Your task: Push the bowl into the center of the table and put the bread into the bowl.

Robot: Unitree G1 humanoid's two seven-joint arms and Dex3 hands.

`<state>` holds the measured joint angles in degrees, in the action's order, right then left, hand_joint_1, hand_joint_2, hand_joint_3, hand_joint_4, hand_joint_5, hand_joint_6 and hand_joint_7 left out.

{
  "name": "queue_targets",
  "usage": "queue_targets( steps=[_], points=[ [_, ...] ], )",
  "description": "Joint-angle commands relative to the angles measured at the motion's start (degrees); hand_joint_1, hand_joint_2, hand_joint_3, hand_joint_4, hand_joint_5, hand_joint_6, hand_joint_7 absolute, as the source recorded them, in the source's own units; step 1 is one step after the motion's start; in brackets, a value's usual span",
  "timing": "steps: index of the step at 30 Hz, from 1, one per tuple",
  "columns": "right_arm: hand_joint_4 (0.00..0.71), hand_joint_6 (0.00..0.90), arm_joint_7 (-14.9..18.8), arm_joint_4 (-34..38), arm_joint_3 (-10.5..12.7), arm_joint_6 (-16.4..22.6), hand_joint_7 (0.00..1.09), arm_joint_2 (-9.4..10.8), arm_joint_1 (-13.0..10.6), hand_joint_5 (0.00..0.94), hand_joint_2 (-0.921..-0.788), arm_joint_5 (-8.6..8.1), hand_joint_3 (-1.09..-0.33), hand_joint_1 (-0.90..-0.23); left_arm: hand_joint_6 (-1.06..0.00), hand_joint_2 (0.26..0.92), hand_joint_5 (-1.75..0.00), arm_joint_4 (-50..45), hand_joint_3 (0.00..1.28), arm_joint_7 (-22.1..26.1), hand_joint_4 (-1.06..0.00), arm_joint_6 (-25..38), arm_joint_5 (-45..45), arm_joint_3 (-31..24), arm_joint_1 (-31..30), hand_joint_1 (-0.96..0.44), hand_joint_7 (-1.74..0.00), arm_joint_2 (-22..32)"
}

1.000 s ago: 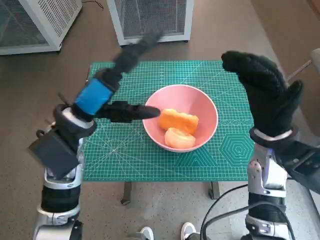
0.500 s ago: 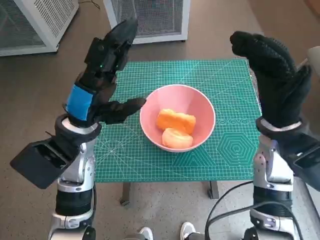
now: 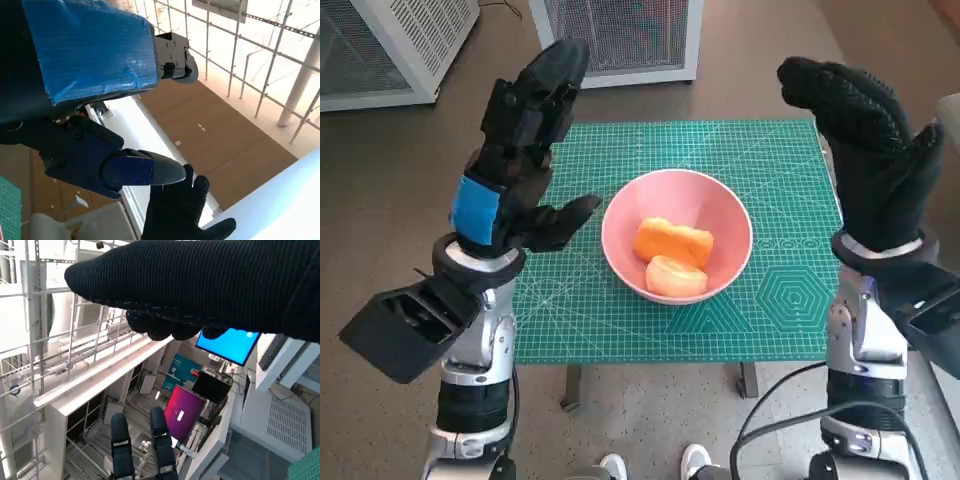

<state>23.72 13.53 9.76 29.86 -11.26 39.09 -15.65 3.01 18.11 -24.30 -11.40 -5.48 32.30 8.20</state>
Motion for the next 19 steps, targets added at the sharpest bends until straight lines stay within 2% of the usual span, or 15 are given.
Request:
queue_targets(
  steps=[1,19],
  points=[
    [0.319,0.022,0.4,0.9,-0.3,-0.1,0.62,-0.2,-0.4,0.0,-0.921,-0.47,-0.583,-0.542,-0.01,0.921,0.0,1.0,0.41,-1.0,-0.07,-2.1,0.5,-0.2,-0.1,-0.66,-0.39,-0.6],
    [0.319,0.024,0.2,1.1,-0.5,-0.9,0.62,-0.8,0.0,0.0,-0.921,0.17,-0.577,-0.538,-0.02,0.921,0.0,2.3,0.42,-2.4,-0.05,-3.1,0.7,-0.1,0.1,-0.66,-0.36,-1.2]
  ],
)
